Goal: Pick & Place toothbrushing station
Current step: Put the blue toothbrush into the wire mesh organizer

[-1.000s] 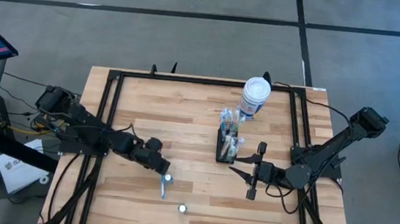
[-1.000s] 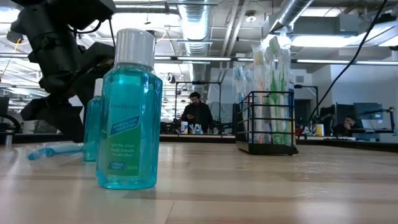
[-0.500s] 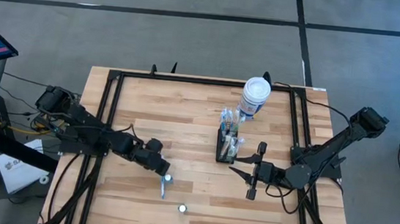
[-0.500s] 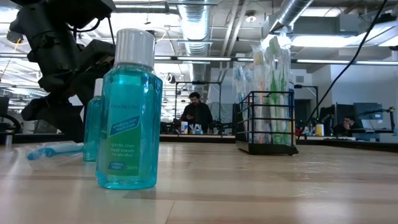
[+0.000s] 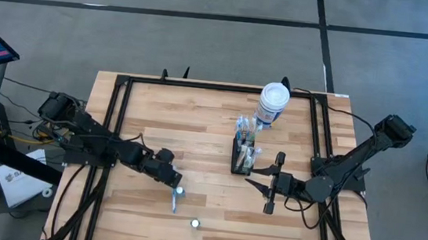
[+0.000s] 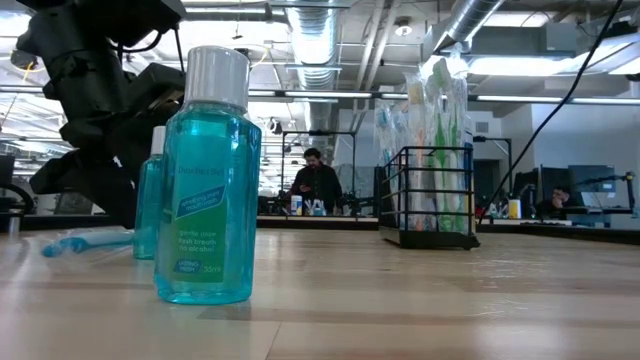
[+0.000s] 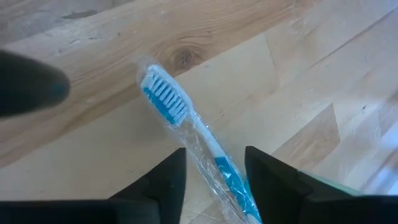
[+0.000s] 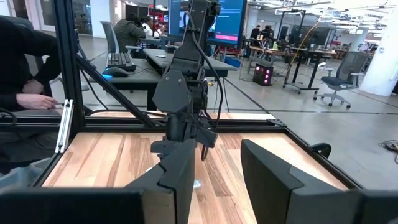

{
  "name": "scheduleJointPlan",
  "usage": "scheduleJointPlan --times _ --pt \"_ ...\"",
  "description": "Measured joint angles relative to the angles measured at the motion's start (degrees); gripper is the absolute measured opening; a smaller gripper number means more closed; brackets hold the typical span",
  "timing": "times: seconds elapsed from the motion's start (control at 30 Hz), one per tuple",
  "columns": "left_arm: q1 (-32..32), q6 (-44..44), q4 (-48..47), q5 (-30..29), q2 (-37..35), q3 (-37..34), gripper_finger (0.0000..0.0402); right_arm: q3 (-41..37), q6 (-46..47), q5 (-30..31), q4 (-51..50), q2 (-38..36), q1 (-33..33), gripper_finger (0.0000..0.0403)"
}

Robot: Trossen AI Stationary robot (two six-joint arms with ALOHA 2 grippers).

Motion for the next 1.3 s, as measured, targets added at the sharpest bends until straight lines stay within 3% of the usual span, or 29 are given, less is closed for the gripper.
scheduleJointPlan --times 0.43,0.63,1.3 --pt "0.0 0.2 0.1 -0.2 4.0 0.0 0.0009 0.0 0.0 0.0 -0.1 0.0 0.0 0.0120" --pt "0.1 0.6 0.2 -0.3 3.8 0.0 0.0001 0.0 0.0 0.0 -0.6 0.0 0.0 0.0120" --pt "0.1 5.6 -3.6 -6.1 -7.3 -0.1 0.0000 0.0 0.0 0.0 -0.9 0.0 0.0 0.0120"
